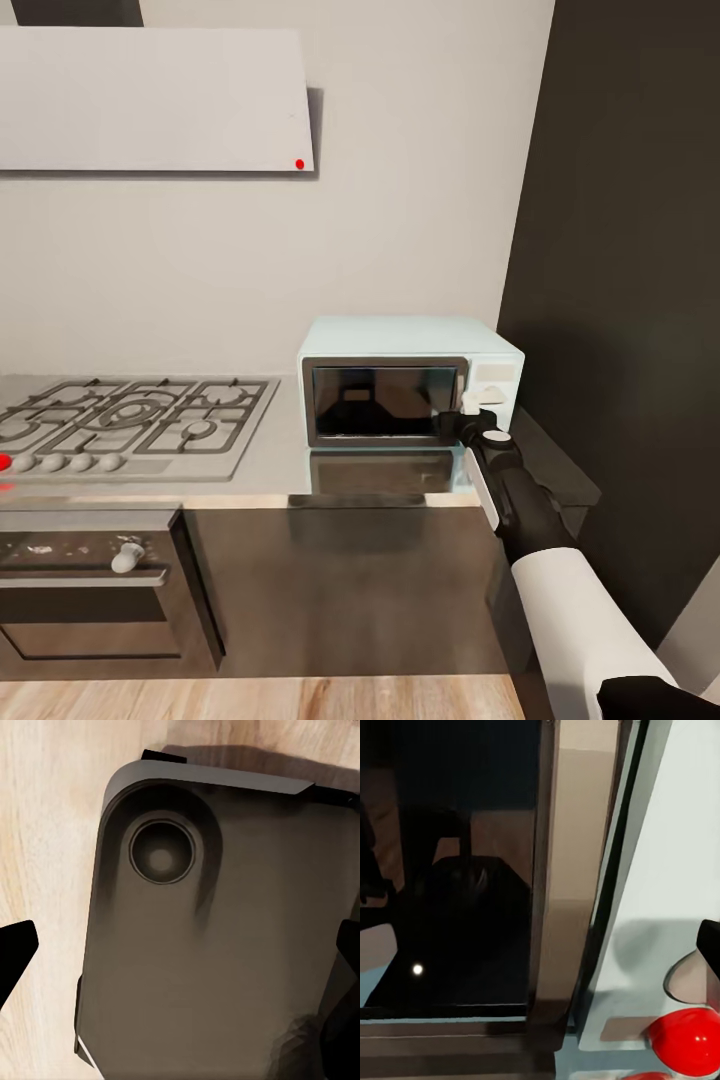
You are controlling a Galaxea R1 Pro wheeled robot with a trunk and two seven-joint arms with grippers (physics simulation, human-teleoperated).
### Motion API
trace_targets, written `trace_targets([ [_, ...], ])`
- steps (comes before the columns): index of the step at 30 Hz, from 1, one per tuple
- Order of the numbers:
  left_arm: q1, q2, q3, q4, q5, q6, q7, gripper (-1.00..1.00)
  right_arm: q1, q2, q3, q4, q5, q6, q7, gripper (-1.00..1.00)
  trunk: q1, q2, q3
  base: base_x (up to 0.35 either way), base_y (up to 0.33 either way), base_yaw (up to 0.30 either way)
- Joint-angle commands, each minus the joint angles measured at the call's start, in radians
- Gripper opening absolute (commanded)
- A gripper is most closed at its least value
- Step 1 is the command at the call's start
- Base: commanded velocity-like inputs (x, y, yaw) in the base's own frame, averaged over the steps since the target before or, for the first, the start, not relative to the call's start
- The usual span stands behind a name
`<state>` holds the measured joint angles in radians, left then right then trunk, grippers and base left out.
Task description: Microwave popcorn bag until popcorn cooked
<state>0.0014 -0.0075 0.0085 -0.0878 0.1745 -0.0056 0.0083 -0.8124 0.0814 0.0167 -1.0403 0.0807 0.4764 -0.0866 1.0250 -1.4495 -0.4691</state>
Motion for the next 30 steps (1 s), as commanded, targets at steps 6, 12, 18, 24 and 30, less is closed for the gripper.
trace_targets([
  [6, 0.0, 0.0, 0.001, -0.001, 0.006, -0.001, 0.001, 1.0, -0.001, 0.0, 0.0, -0.001, 0.008, 0.007, -0.002, 1.0, 0.0, 0.0, -0.001, 0.004, 0.0, 0.0],
  [12, 0.0, 0.0, 0.001, -0.001, 0.006, -0.001, 0.001, 1.0, -0.001, 0.0, 0.001, -0.002, 0.008, 0.007, -0.001, 1.0, 0.0, 0.0, -0.001, 0.0, 0.0, 0.0],
  [18, 0.0, 0.0, 0.001, -0.001, 0.006, -0.001, 0.001, 1.0, -0.001, 0.0, 0.0, -0.003, 0.008, 0.007, -0.002, -1.0, 0.0, 0.0, -0.001, 0.0, 0.0, 0.0],
  [24, 0.0, 0.0, 0.001, -0.001, 0.006, -0.001, 0.001, 1.0, -0.001, 0.0, 0.0, -0.003, 0.008, 0.008, -0.002, -1.0, 0.0, 0.0, -0.001, 0.0, 0.0, 0.0],
  [30, 0.0, 0.0, 0.001, -0.001, 0.006, -0.001, 0.001, 1.0, -0.001, 0.0, 0.0, -0.003, 0.008, 0.008, -0.002, -1.0, 0.0, 0.0, -0.001, 0.0, 0.0, 0.0],
])
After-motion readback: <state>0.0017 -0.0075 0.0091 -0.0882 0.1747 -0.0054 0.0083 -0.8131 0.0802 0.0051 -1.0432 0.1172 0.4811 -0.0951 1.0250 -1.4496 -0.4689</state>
